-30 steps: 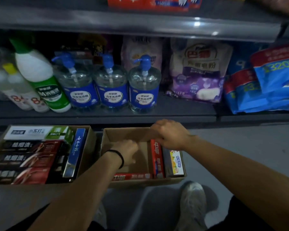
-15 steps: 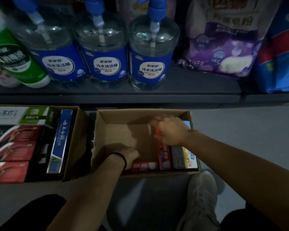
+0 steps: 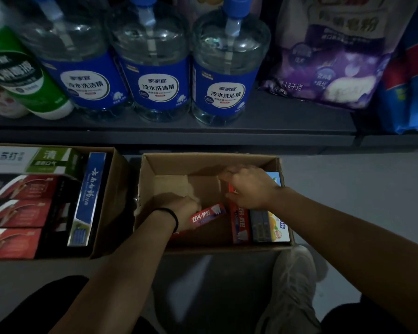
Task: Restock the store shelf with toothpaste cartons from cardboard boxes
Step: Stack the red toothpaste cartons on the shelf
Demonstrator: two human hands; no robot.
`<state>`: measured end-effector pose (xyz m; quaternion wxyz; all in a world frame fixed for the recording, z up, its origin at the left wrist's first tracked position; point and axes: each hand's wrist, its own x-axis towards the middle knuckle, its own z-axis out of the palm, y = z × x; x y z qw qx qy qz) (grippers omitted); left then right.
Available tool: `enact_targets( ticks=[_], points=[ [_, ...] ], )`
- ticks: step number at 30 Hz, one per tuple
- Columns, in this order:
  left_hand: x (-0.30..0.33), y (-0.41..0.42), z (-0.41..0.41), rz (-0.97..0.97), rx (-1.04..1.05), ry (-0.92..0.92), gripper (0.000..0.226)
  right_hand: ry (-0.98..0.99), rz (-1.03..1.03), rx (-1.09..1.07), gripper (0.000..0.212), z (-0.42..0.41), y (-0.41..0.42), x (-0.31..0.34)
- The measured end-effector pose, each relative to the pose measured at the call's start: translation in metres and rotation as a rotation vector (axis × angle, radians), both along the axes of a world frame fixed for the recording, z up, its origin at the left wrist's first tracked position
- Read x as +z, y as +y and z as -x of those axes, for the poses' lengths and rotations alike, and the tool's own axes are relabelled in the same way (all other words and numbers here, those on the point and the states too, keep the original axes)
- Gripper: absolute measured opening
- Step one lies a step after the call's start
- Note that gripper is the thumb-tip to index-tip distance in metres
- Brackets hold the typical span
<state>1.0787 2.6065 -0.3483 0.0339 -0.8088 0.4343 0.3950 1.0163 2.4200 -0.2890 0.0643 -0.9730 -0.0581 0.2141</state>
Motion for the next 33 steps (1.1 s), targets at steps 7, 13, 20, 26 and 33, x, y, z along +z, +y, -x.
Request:
enact_targets(
  ticks=[7,13,20,26,33],
  points=[
    [-0.008,0.005,0.012,-0.1,-0.029,-0.101,0.058,-0.003,0.007,0.005,0.047,0.0,0.001,0.0],
    [0.003,0.0,0.008,-0.067,0.066,-0.063,0.058,0.003,0.021,-0.012,0.04,0.005,-0.007,0.006],
    [0.054,0.0,-0.012,0.096,0.195,-0.077,0.045,-0.063,0.043,-0.08,0.041,0.012,-0.016,0.024],
    [0.11,0.003,-0.03,0.175,0.165,-0.191,0.048,-0.096,0.058,-0.132,0.046,0.023,-0.017,0.041],
    [0.157,0.013,-0.045,0.208,0.113,-0.25,0.049,-0.012,0.008,-0.243,0.037,0.025,0.0,0.037]
  ],
)
